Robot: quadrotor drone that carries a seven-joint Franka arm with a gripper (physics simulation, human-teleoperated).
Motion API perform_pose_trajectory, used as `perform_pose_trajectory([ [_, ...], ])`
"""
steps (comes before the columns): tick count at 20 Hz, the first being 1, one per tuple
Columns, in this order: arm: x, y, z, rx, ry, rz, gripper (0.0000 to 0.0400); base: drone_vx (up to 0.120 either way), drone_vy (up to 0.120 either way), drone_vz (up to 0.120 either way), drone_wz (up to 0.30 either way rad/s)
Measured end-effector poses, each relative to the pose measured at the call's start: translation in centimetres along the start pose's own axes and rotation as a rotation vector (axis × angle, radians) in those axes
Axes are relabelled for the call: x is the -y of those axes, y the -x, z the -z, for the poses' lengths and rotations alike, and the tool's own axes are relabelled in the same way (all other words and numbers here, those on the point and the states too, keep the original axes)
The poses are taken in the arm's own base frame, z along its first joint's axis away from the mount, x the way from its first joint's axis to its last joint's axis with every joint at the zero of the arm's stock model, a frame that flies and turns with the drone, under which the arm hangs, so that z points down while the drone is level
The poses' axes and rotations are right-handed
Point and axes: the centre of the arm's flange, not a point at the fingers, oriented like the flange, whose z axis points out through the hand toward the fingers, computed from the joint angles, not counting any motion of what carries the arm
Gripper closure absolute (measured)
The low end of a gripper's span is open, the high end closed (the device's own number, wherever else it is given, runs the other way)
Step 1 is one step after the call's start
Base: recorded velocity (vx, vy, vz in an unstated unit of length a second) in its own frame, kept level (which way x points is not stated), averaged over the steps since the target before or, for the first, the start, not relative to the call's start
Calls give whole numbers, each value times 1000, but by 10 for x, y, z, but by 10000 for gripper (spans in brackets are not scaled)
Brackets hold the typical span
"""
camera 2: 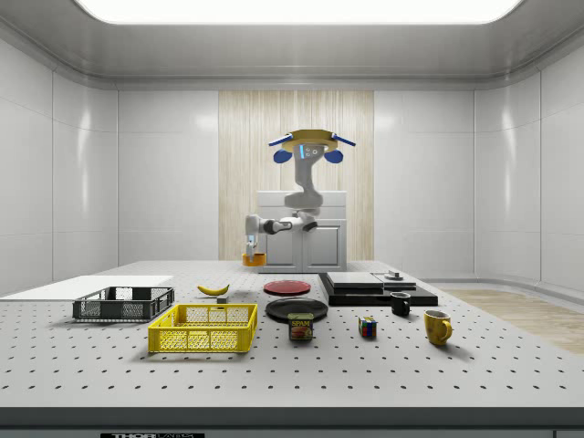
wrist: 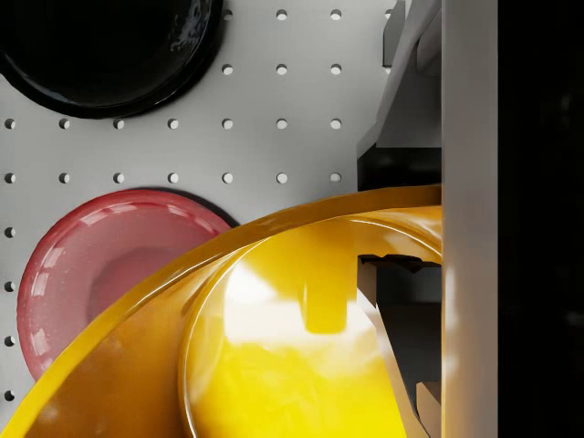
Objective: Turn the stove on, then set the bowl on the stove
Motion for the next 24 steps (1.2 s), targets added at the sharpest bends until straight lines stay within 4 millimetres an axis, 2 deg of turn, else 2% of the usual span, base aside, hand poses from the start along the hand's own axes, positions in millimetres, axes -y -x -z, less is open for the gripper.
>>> perform_pose_trajectory([
  [7,0,0,0,0,0,0,300,-120,-23,0,0],
  [9,0,0,0,0,0,0,300,-120,-100,0,0],
  [24,0,0,0,0,0,0,300,-120,0,0,0],
])
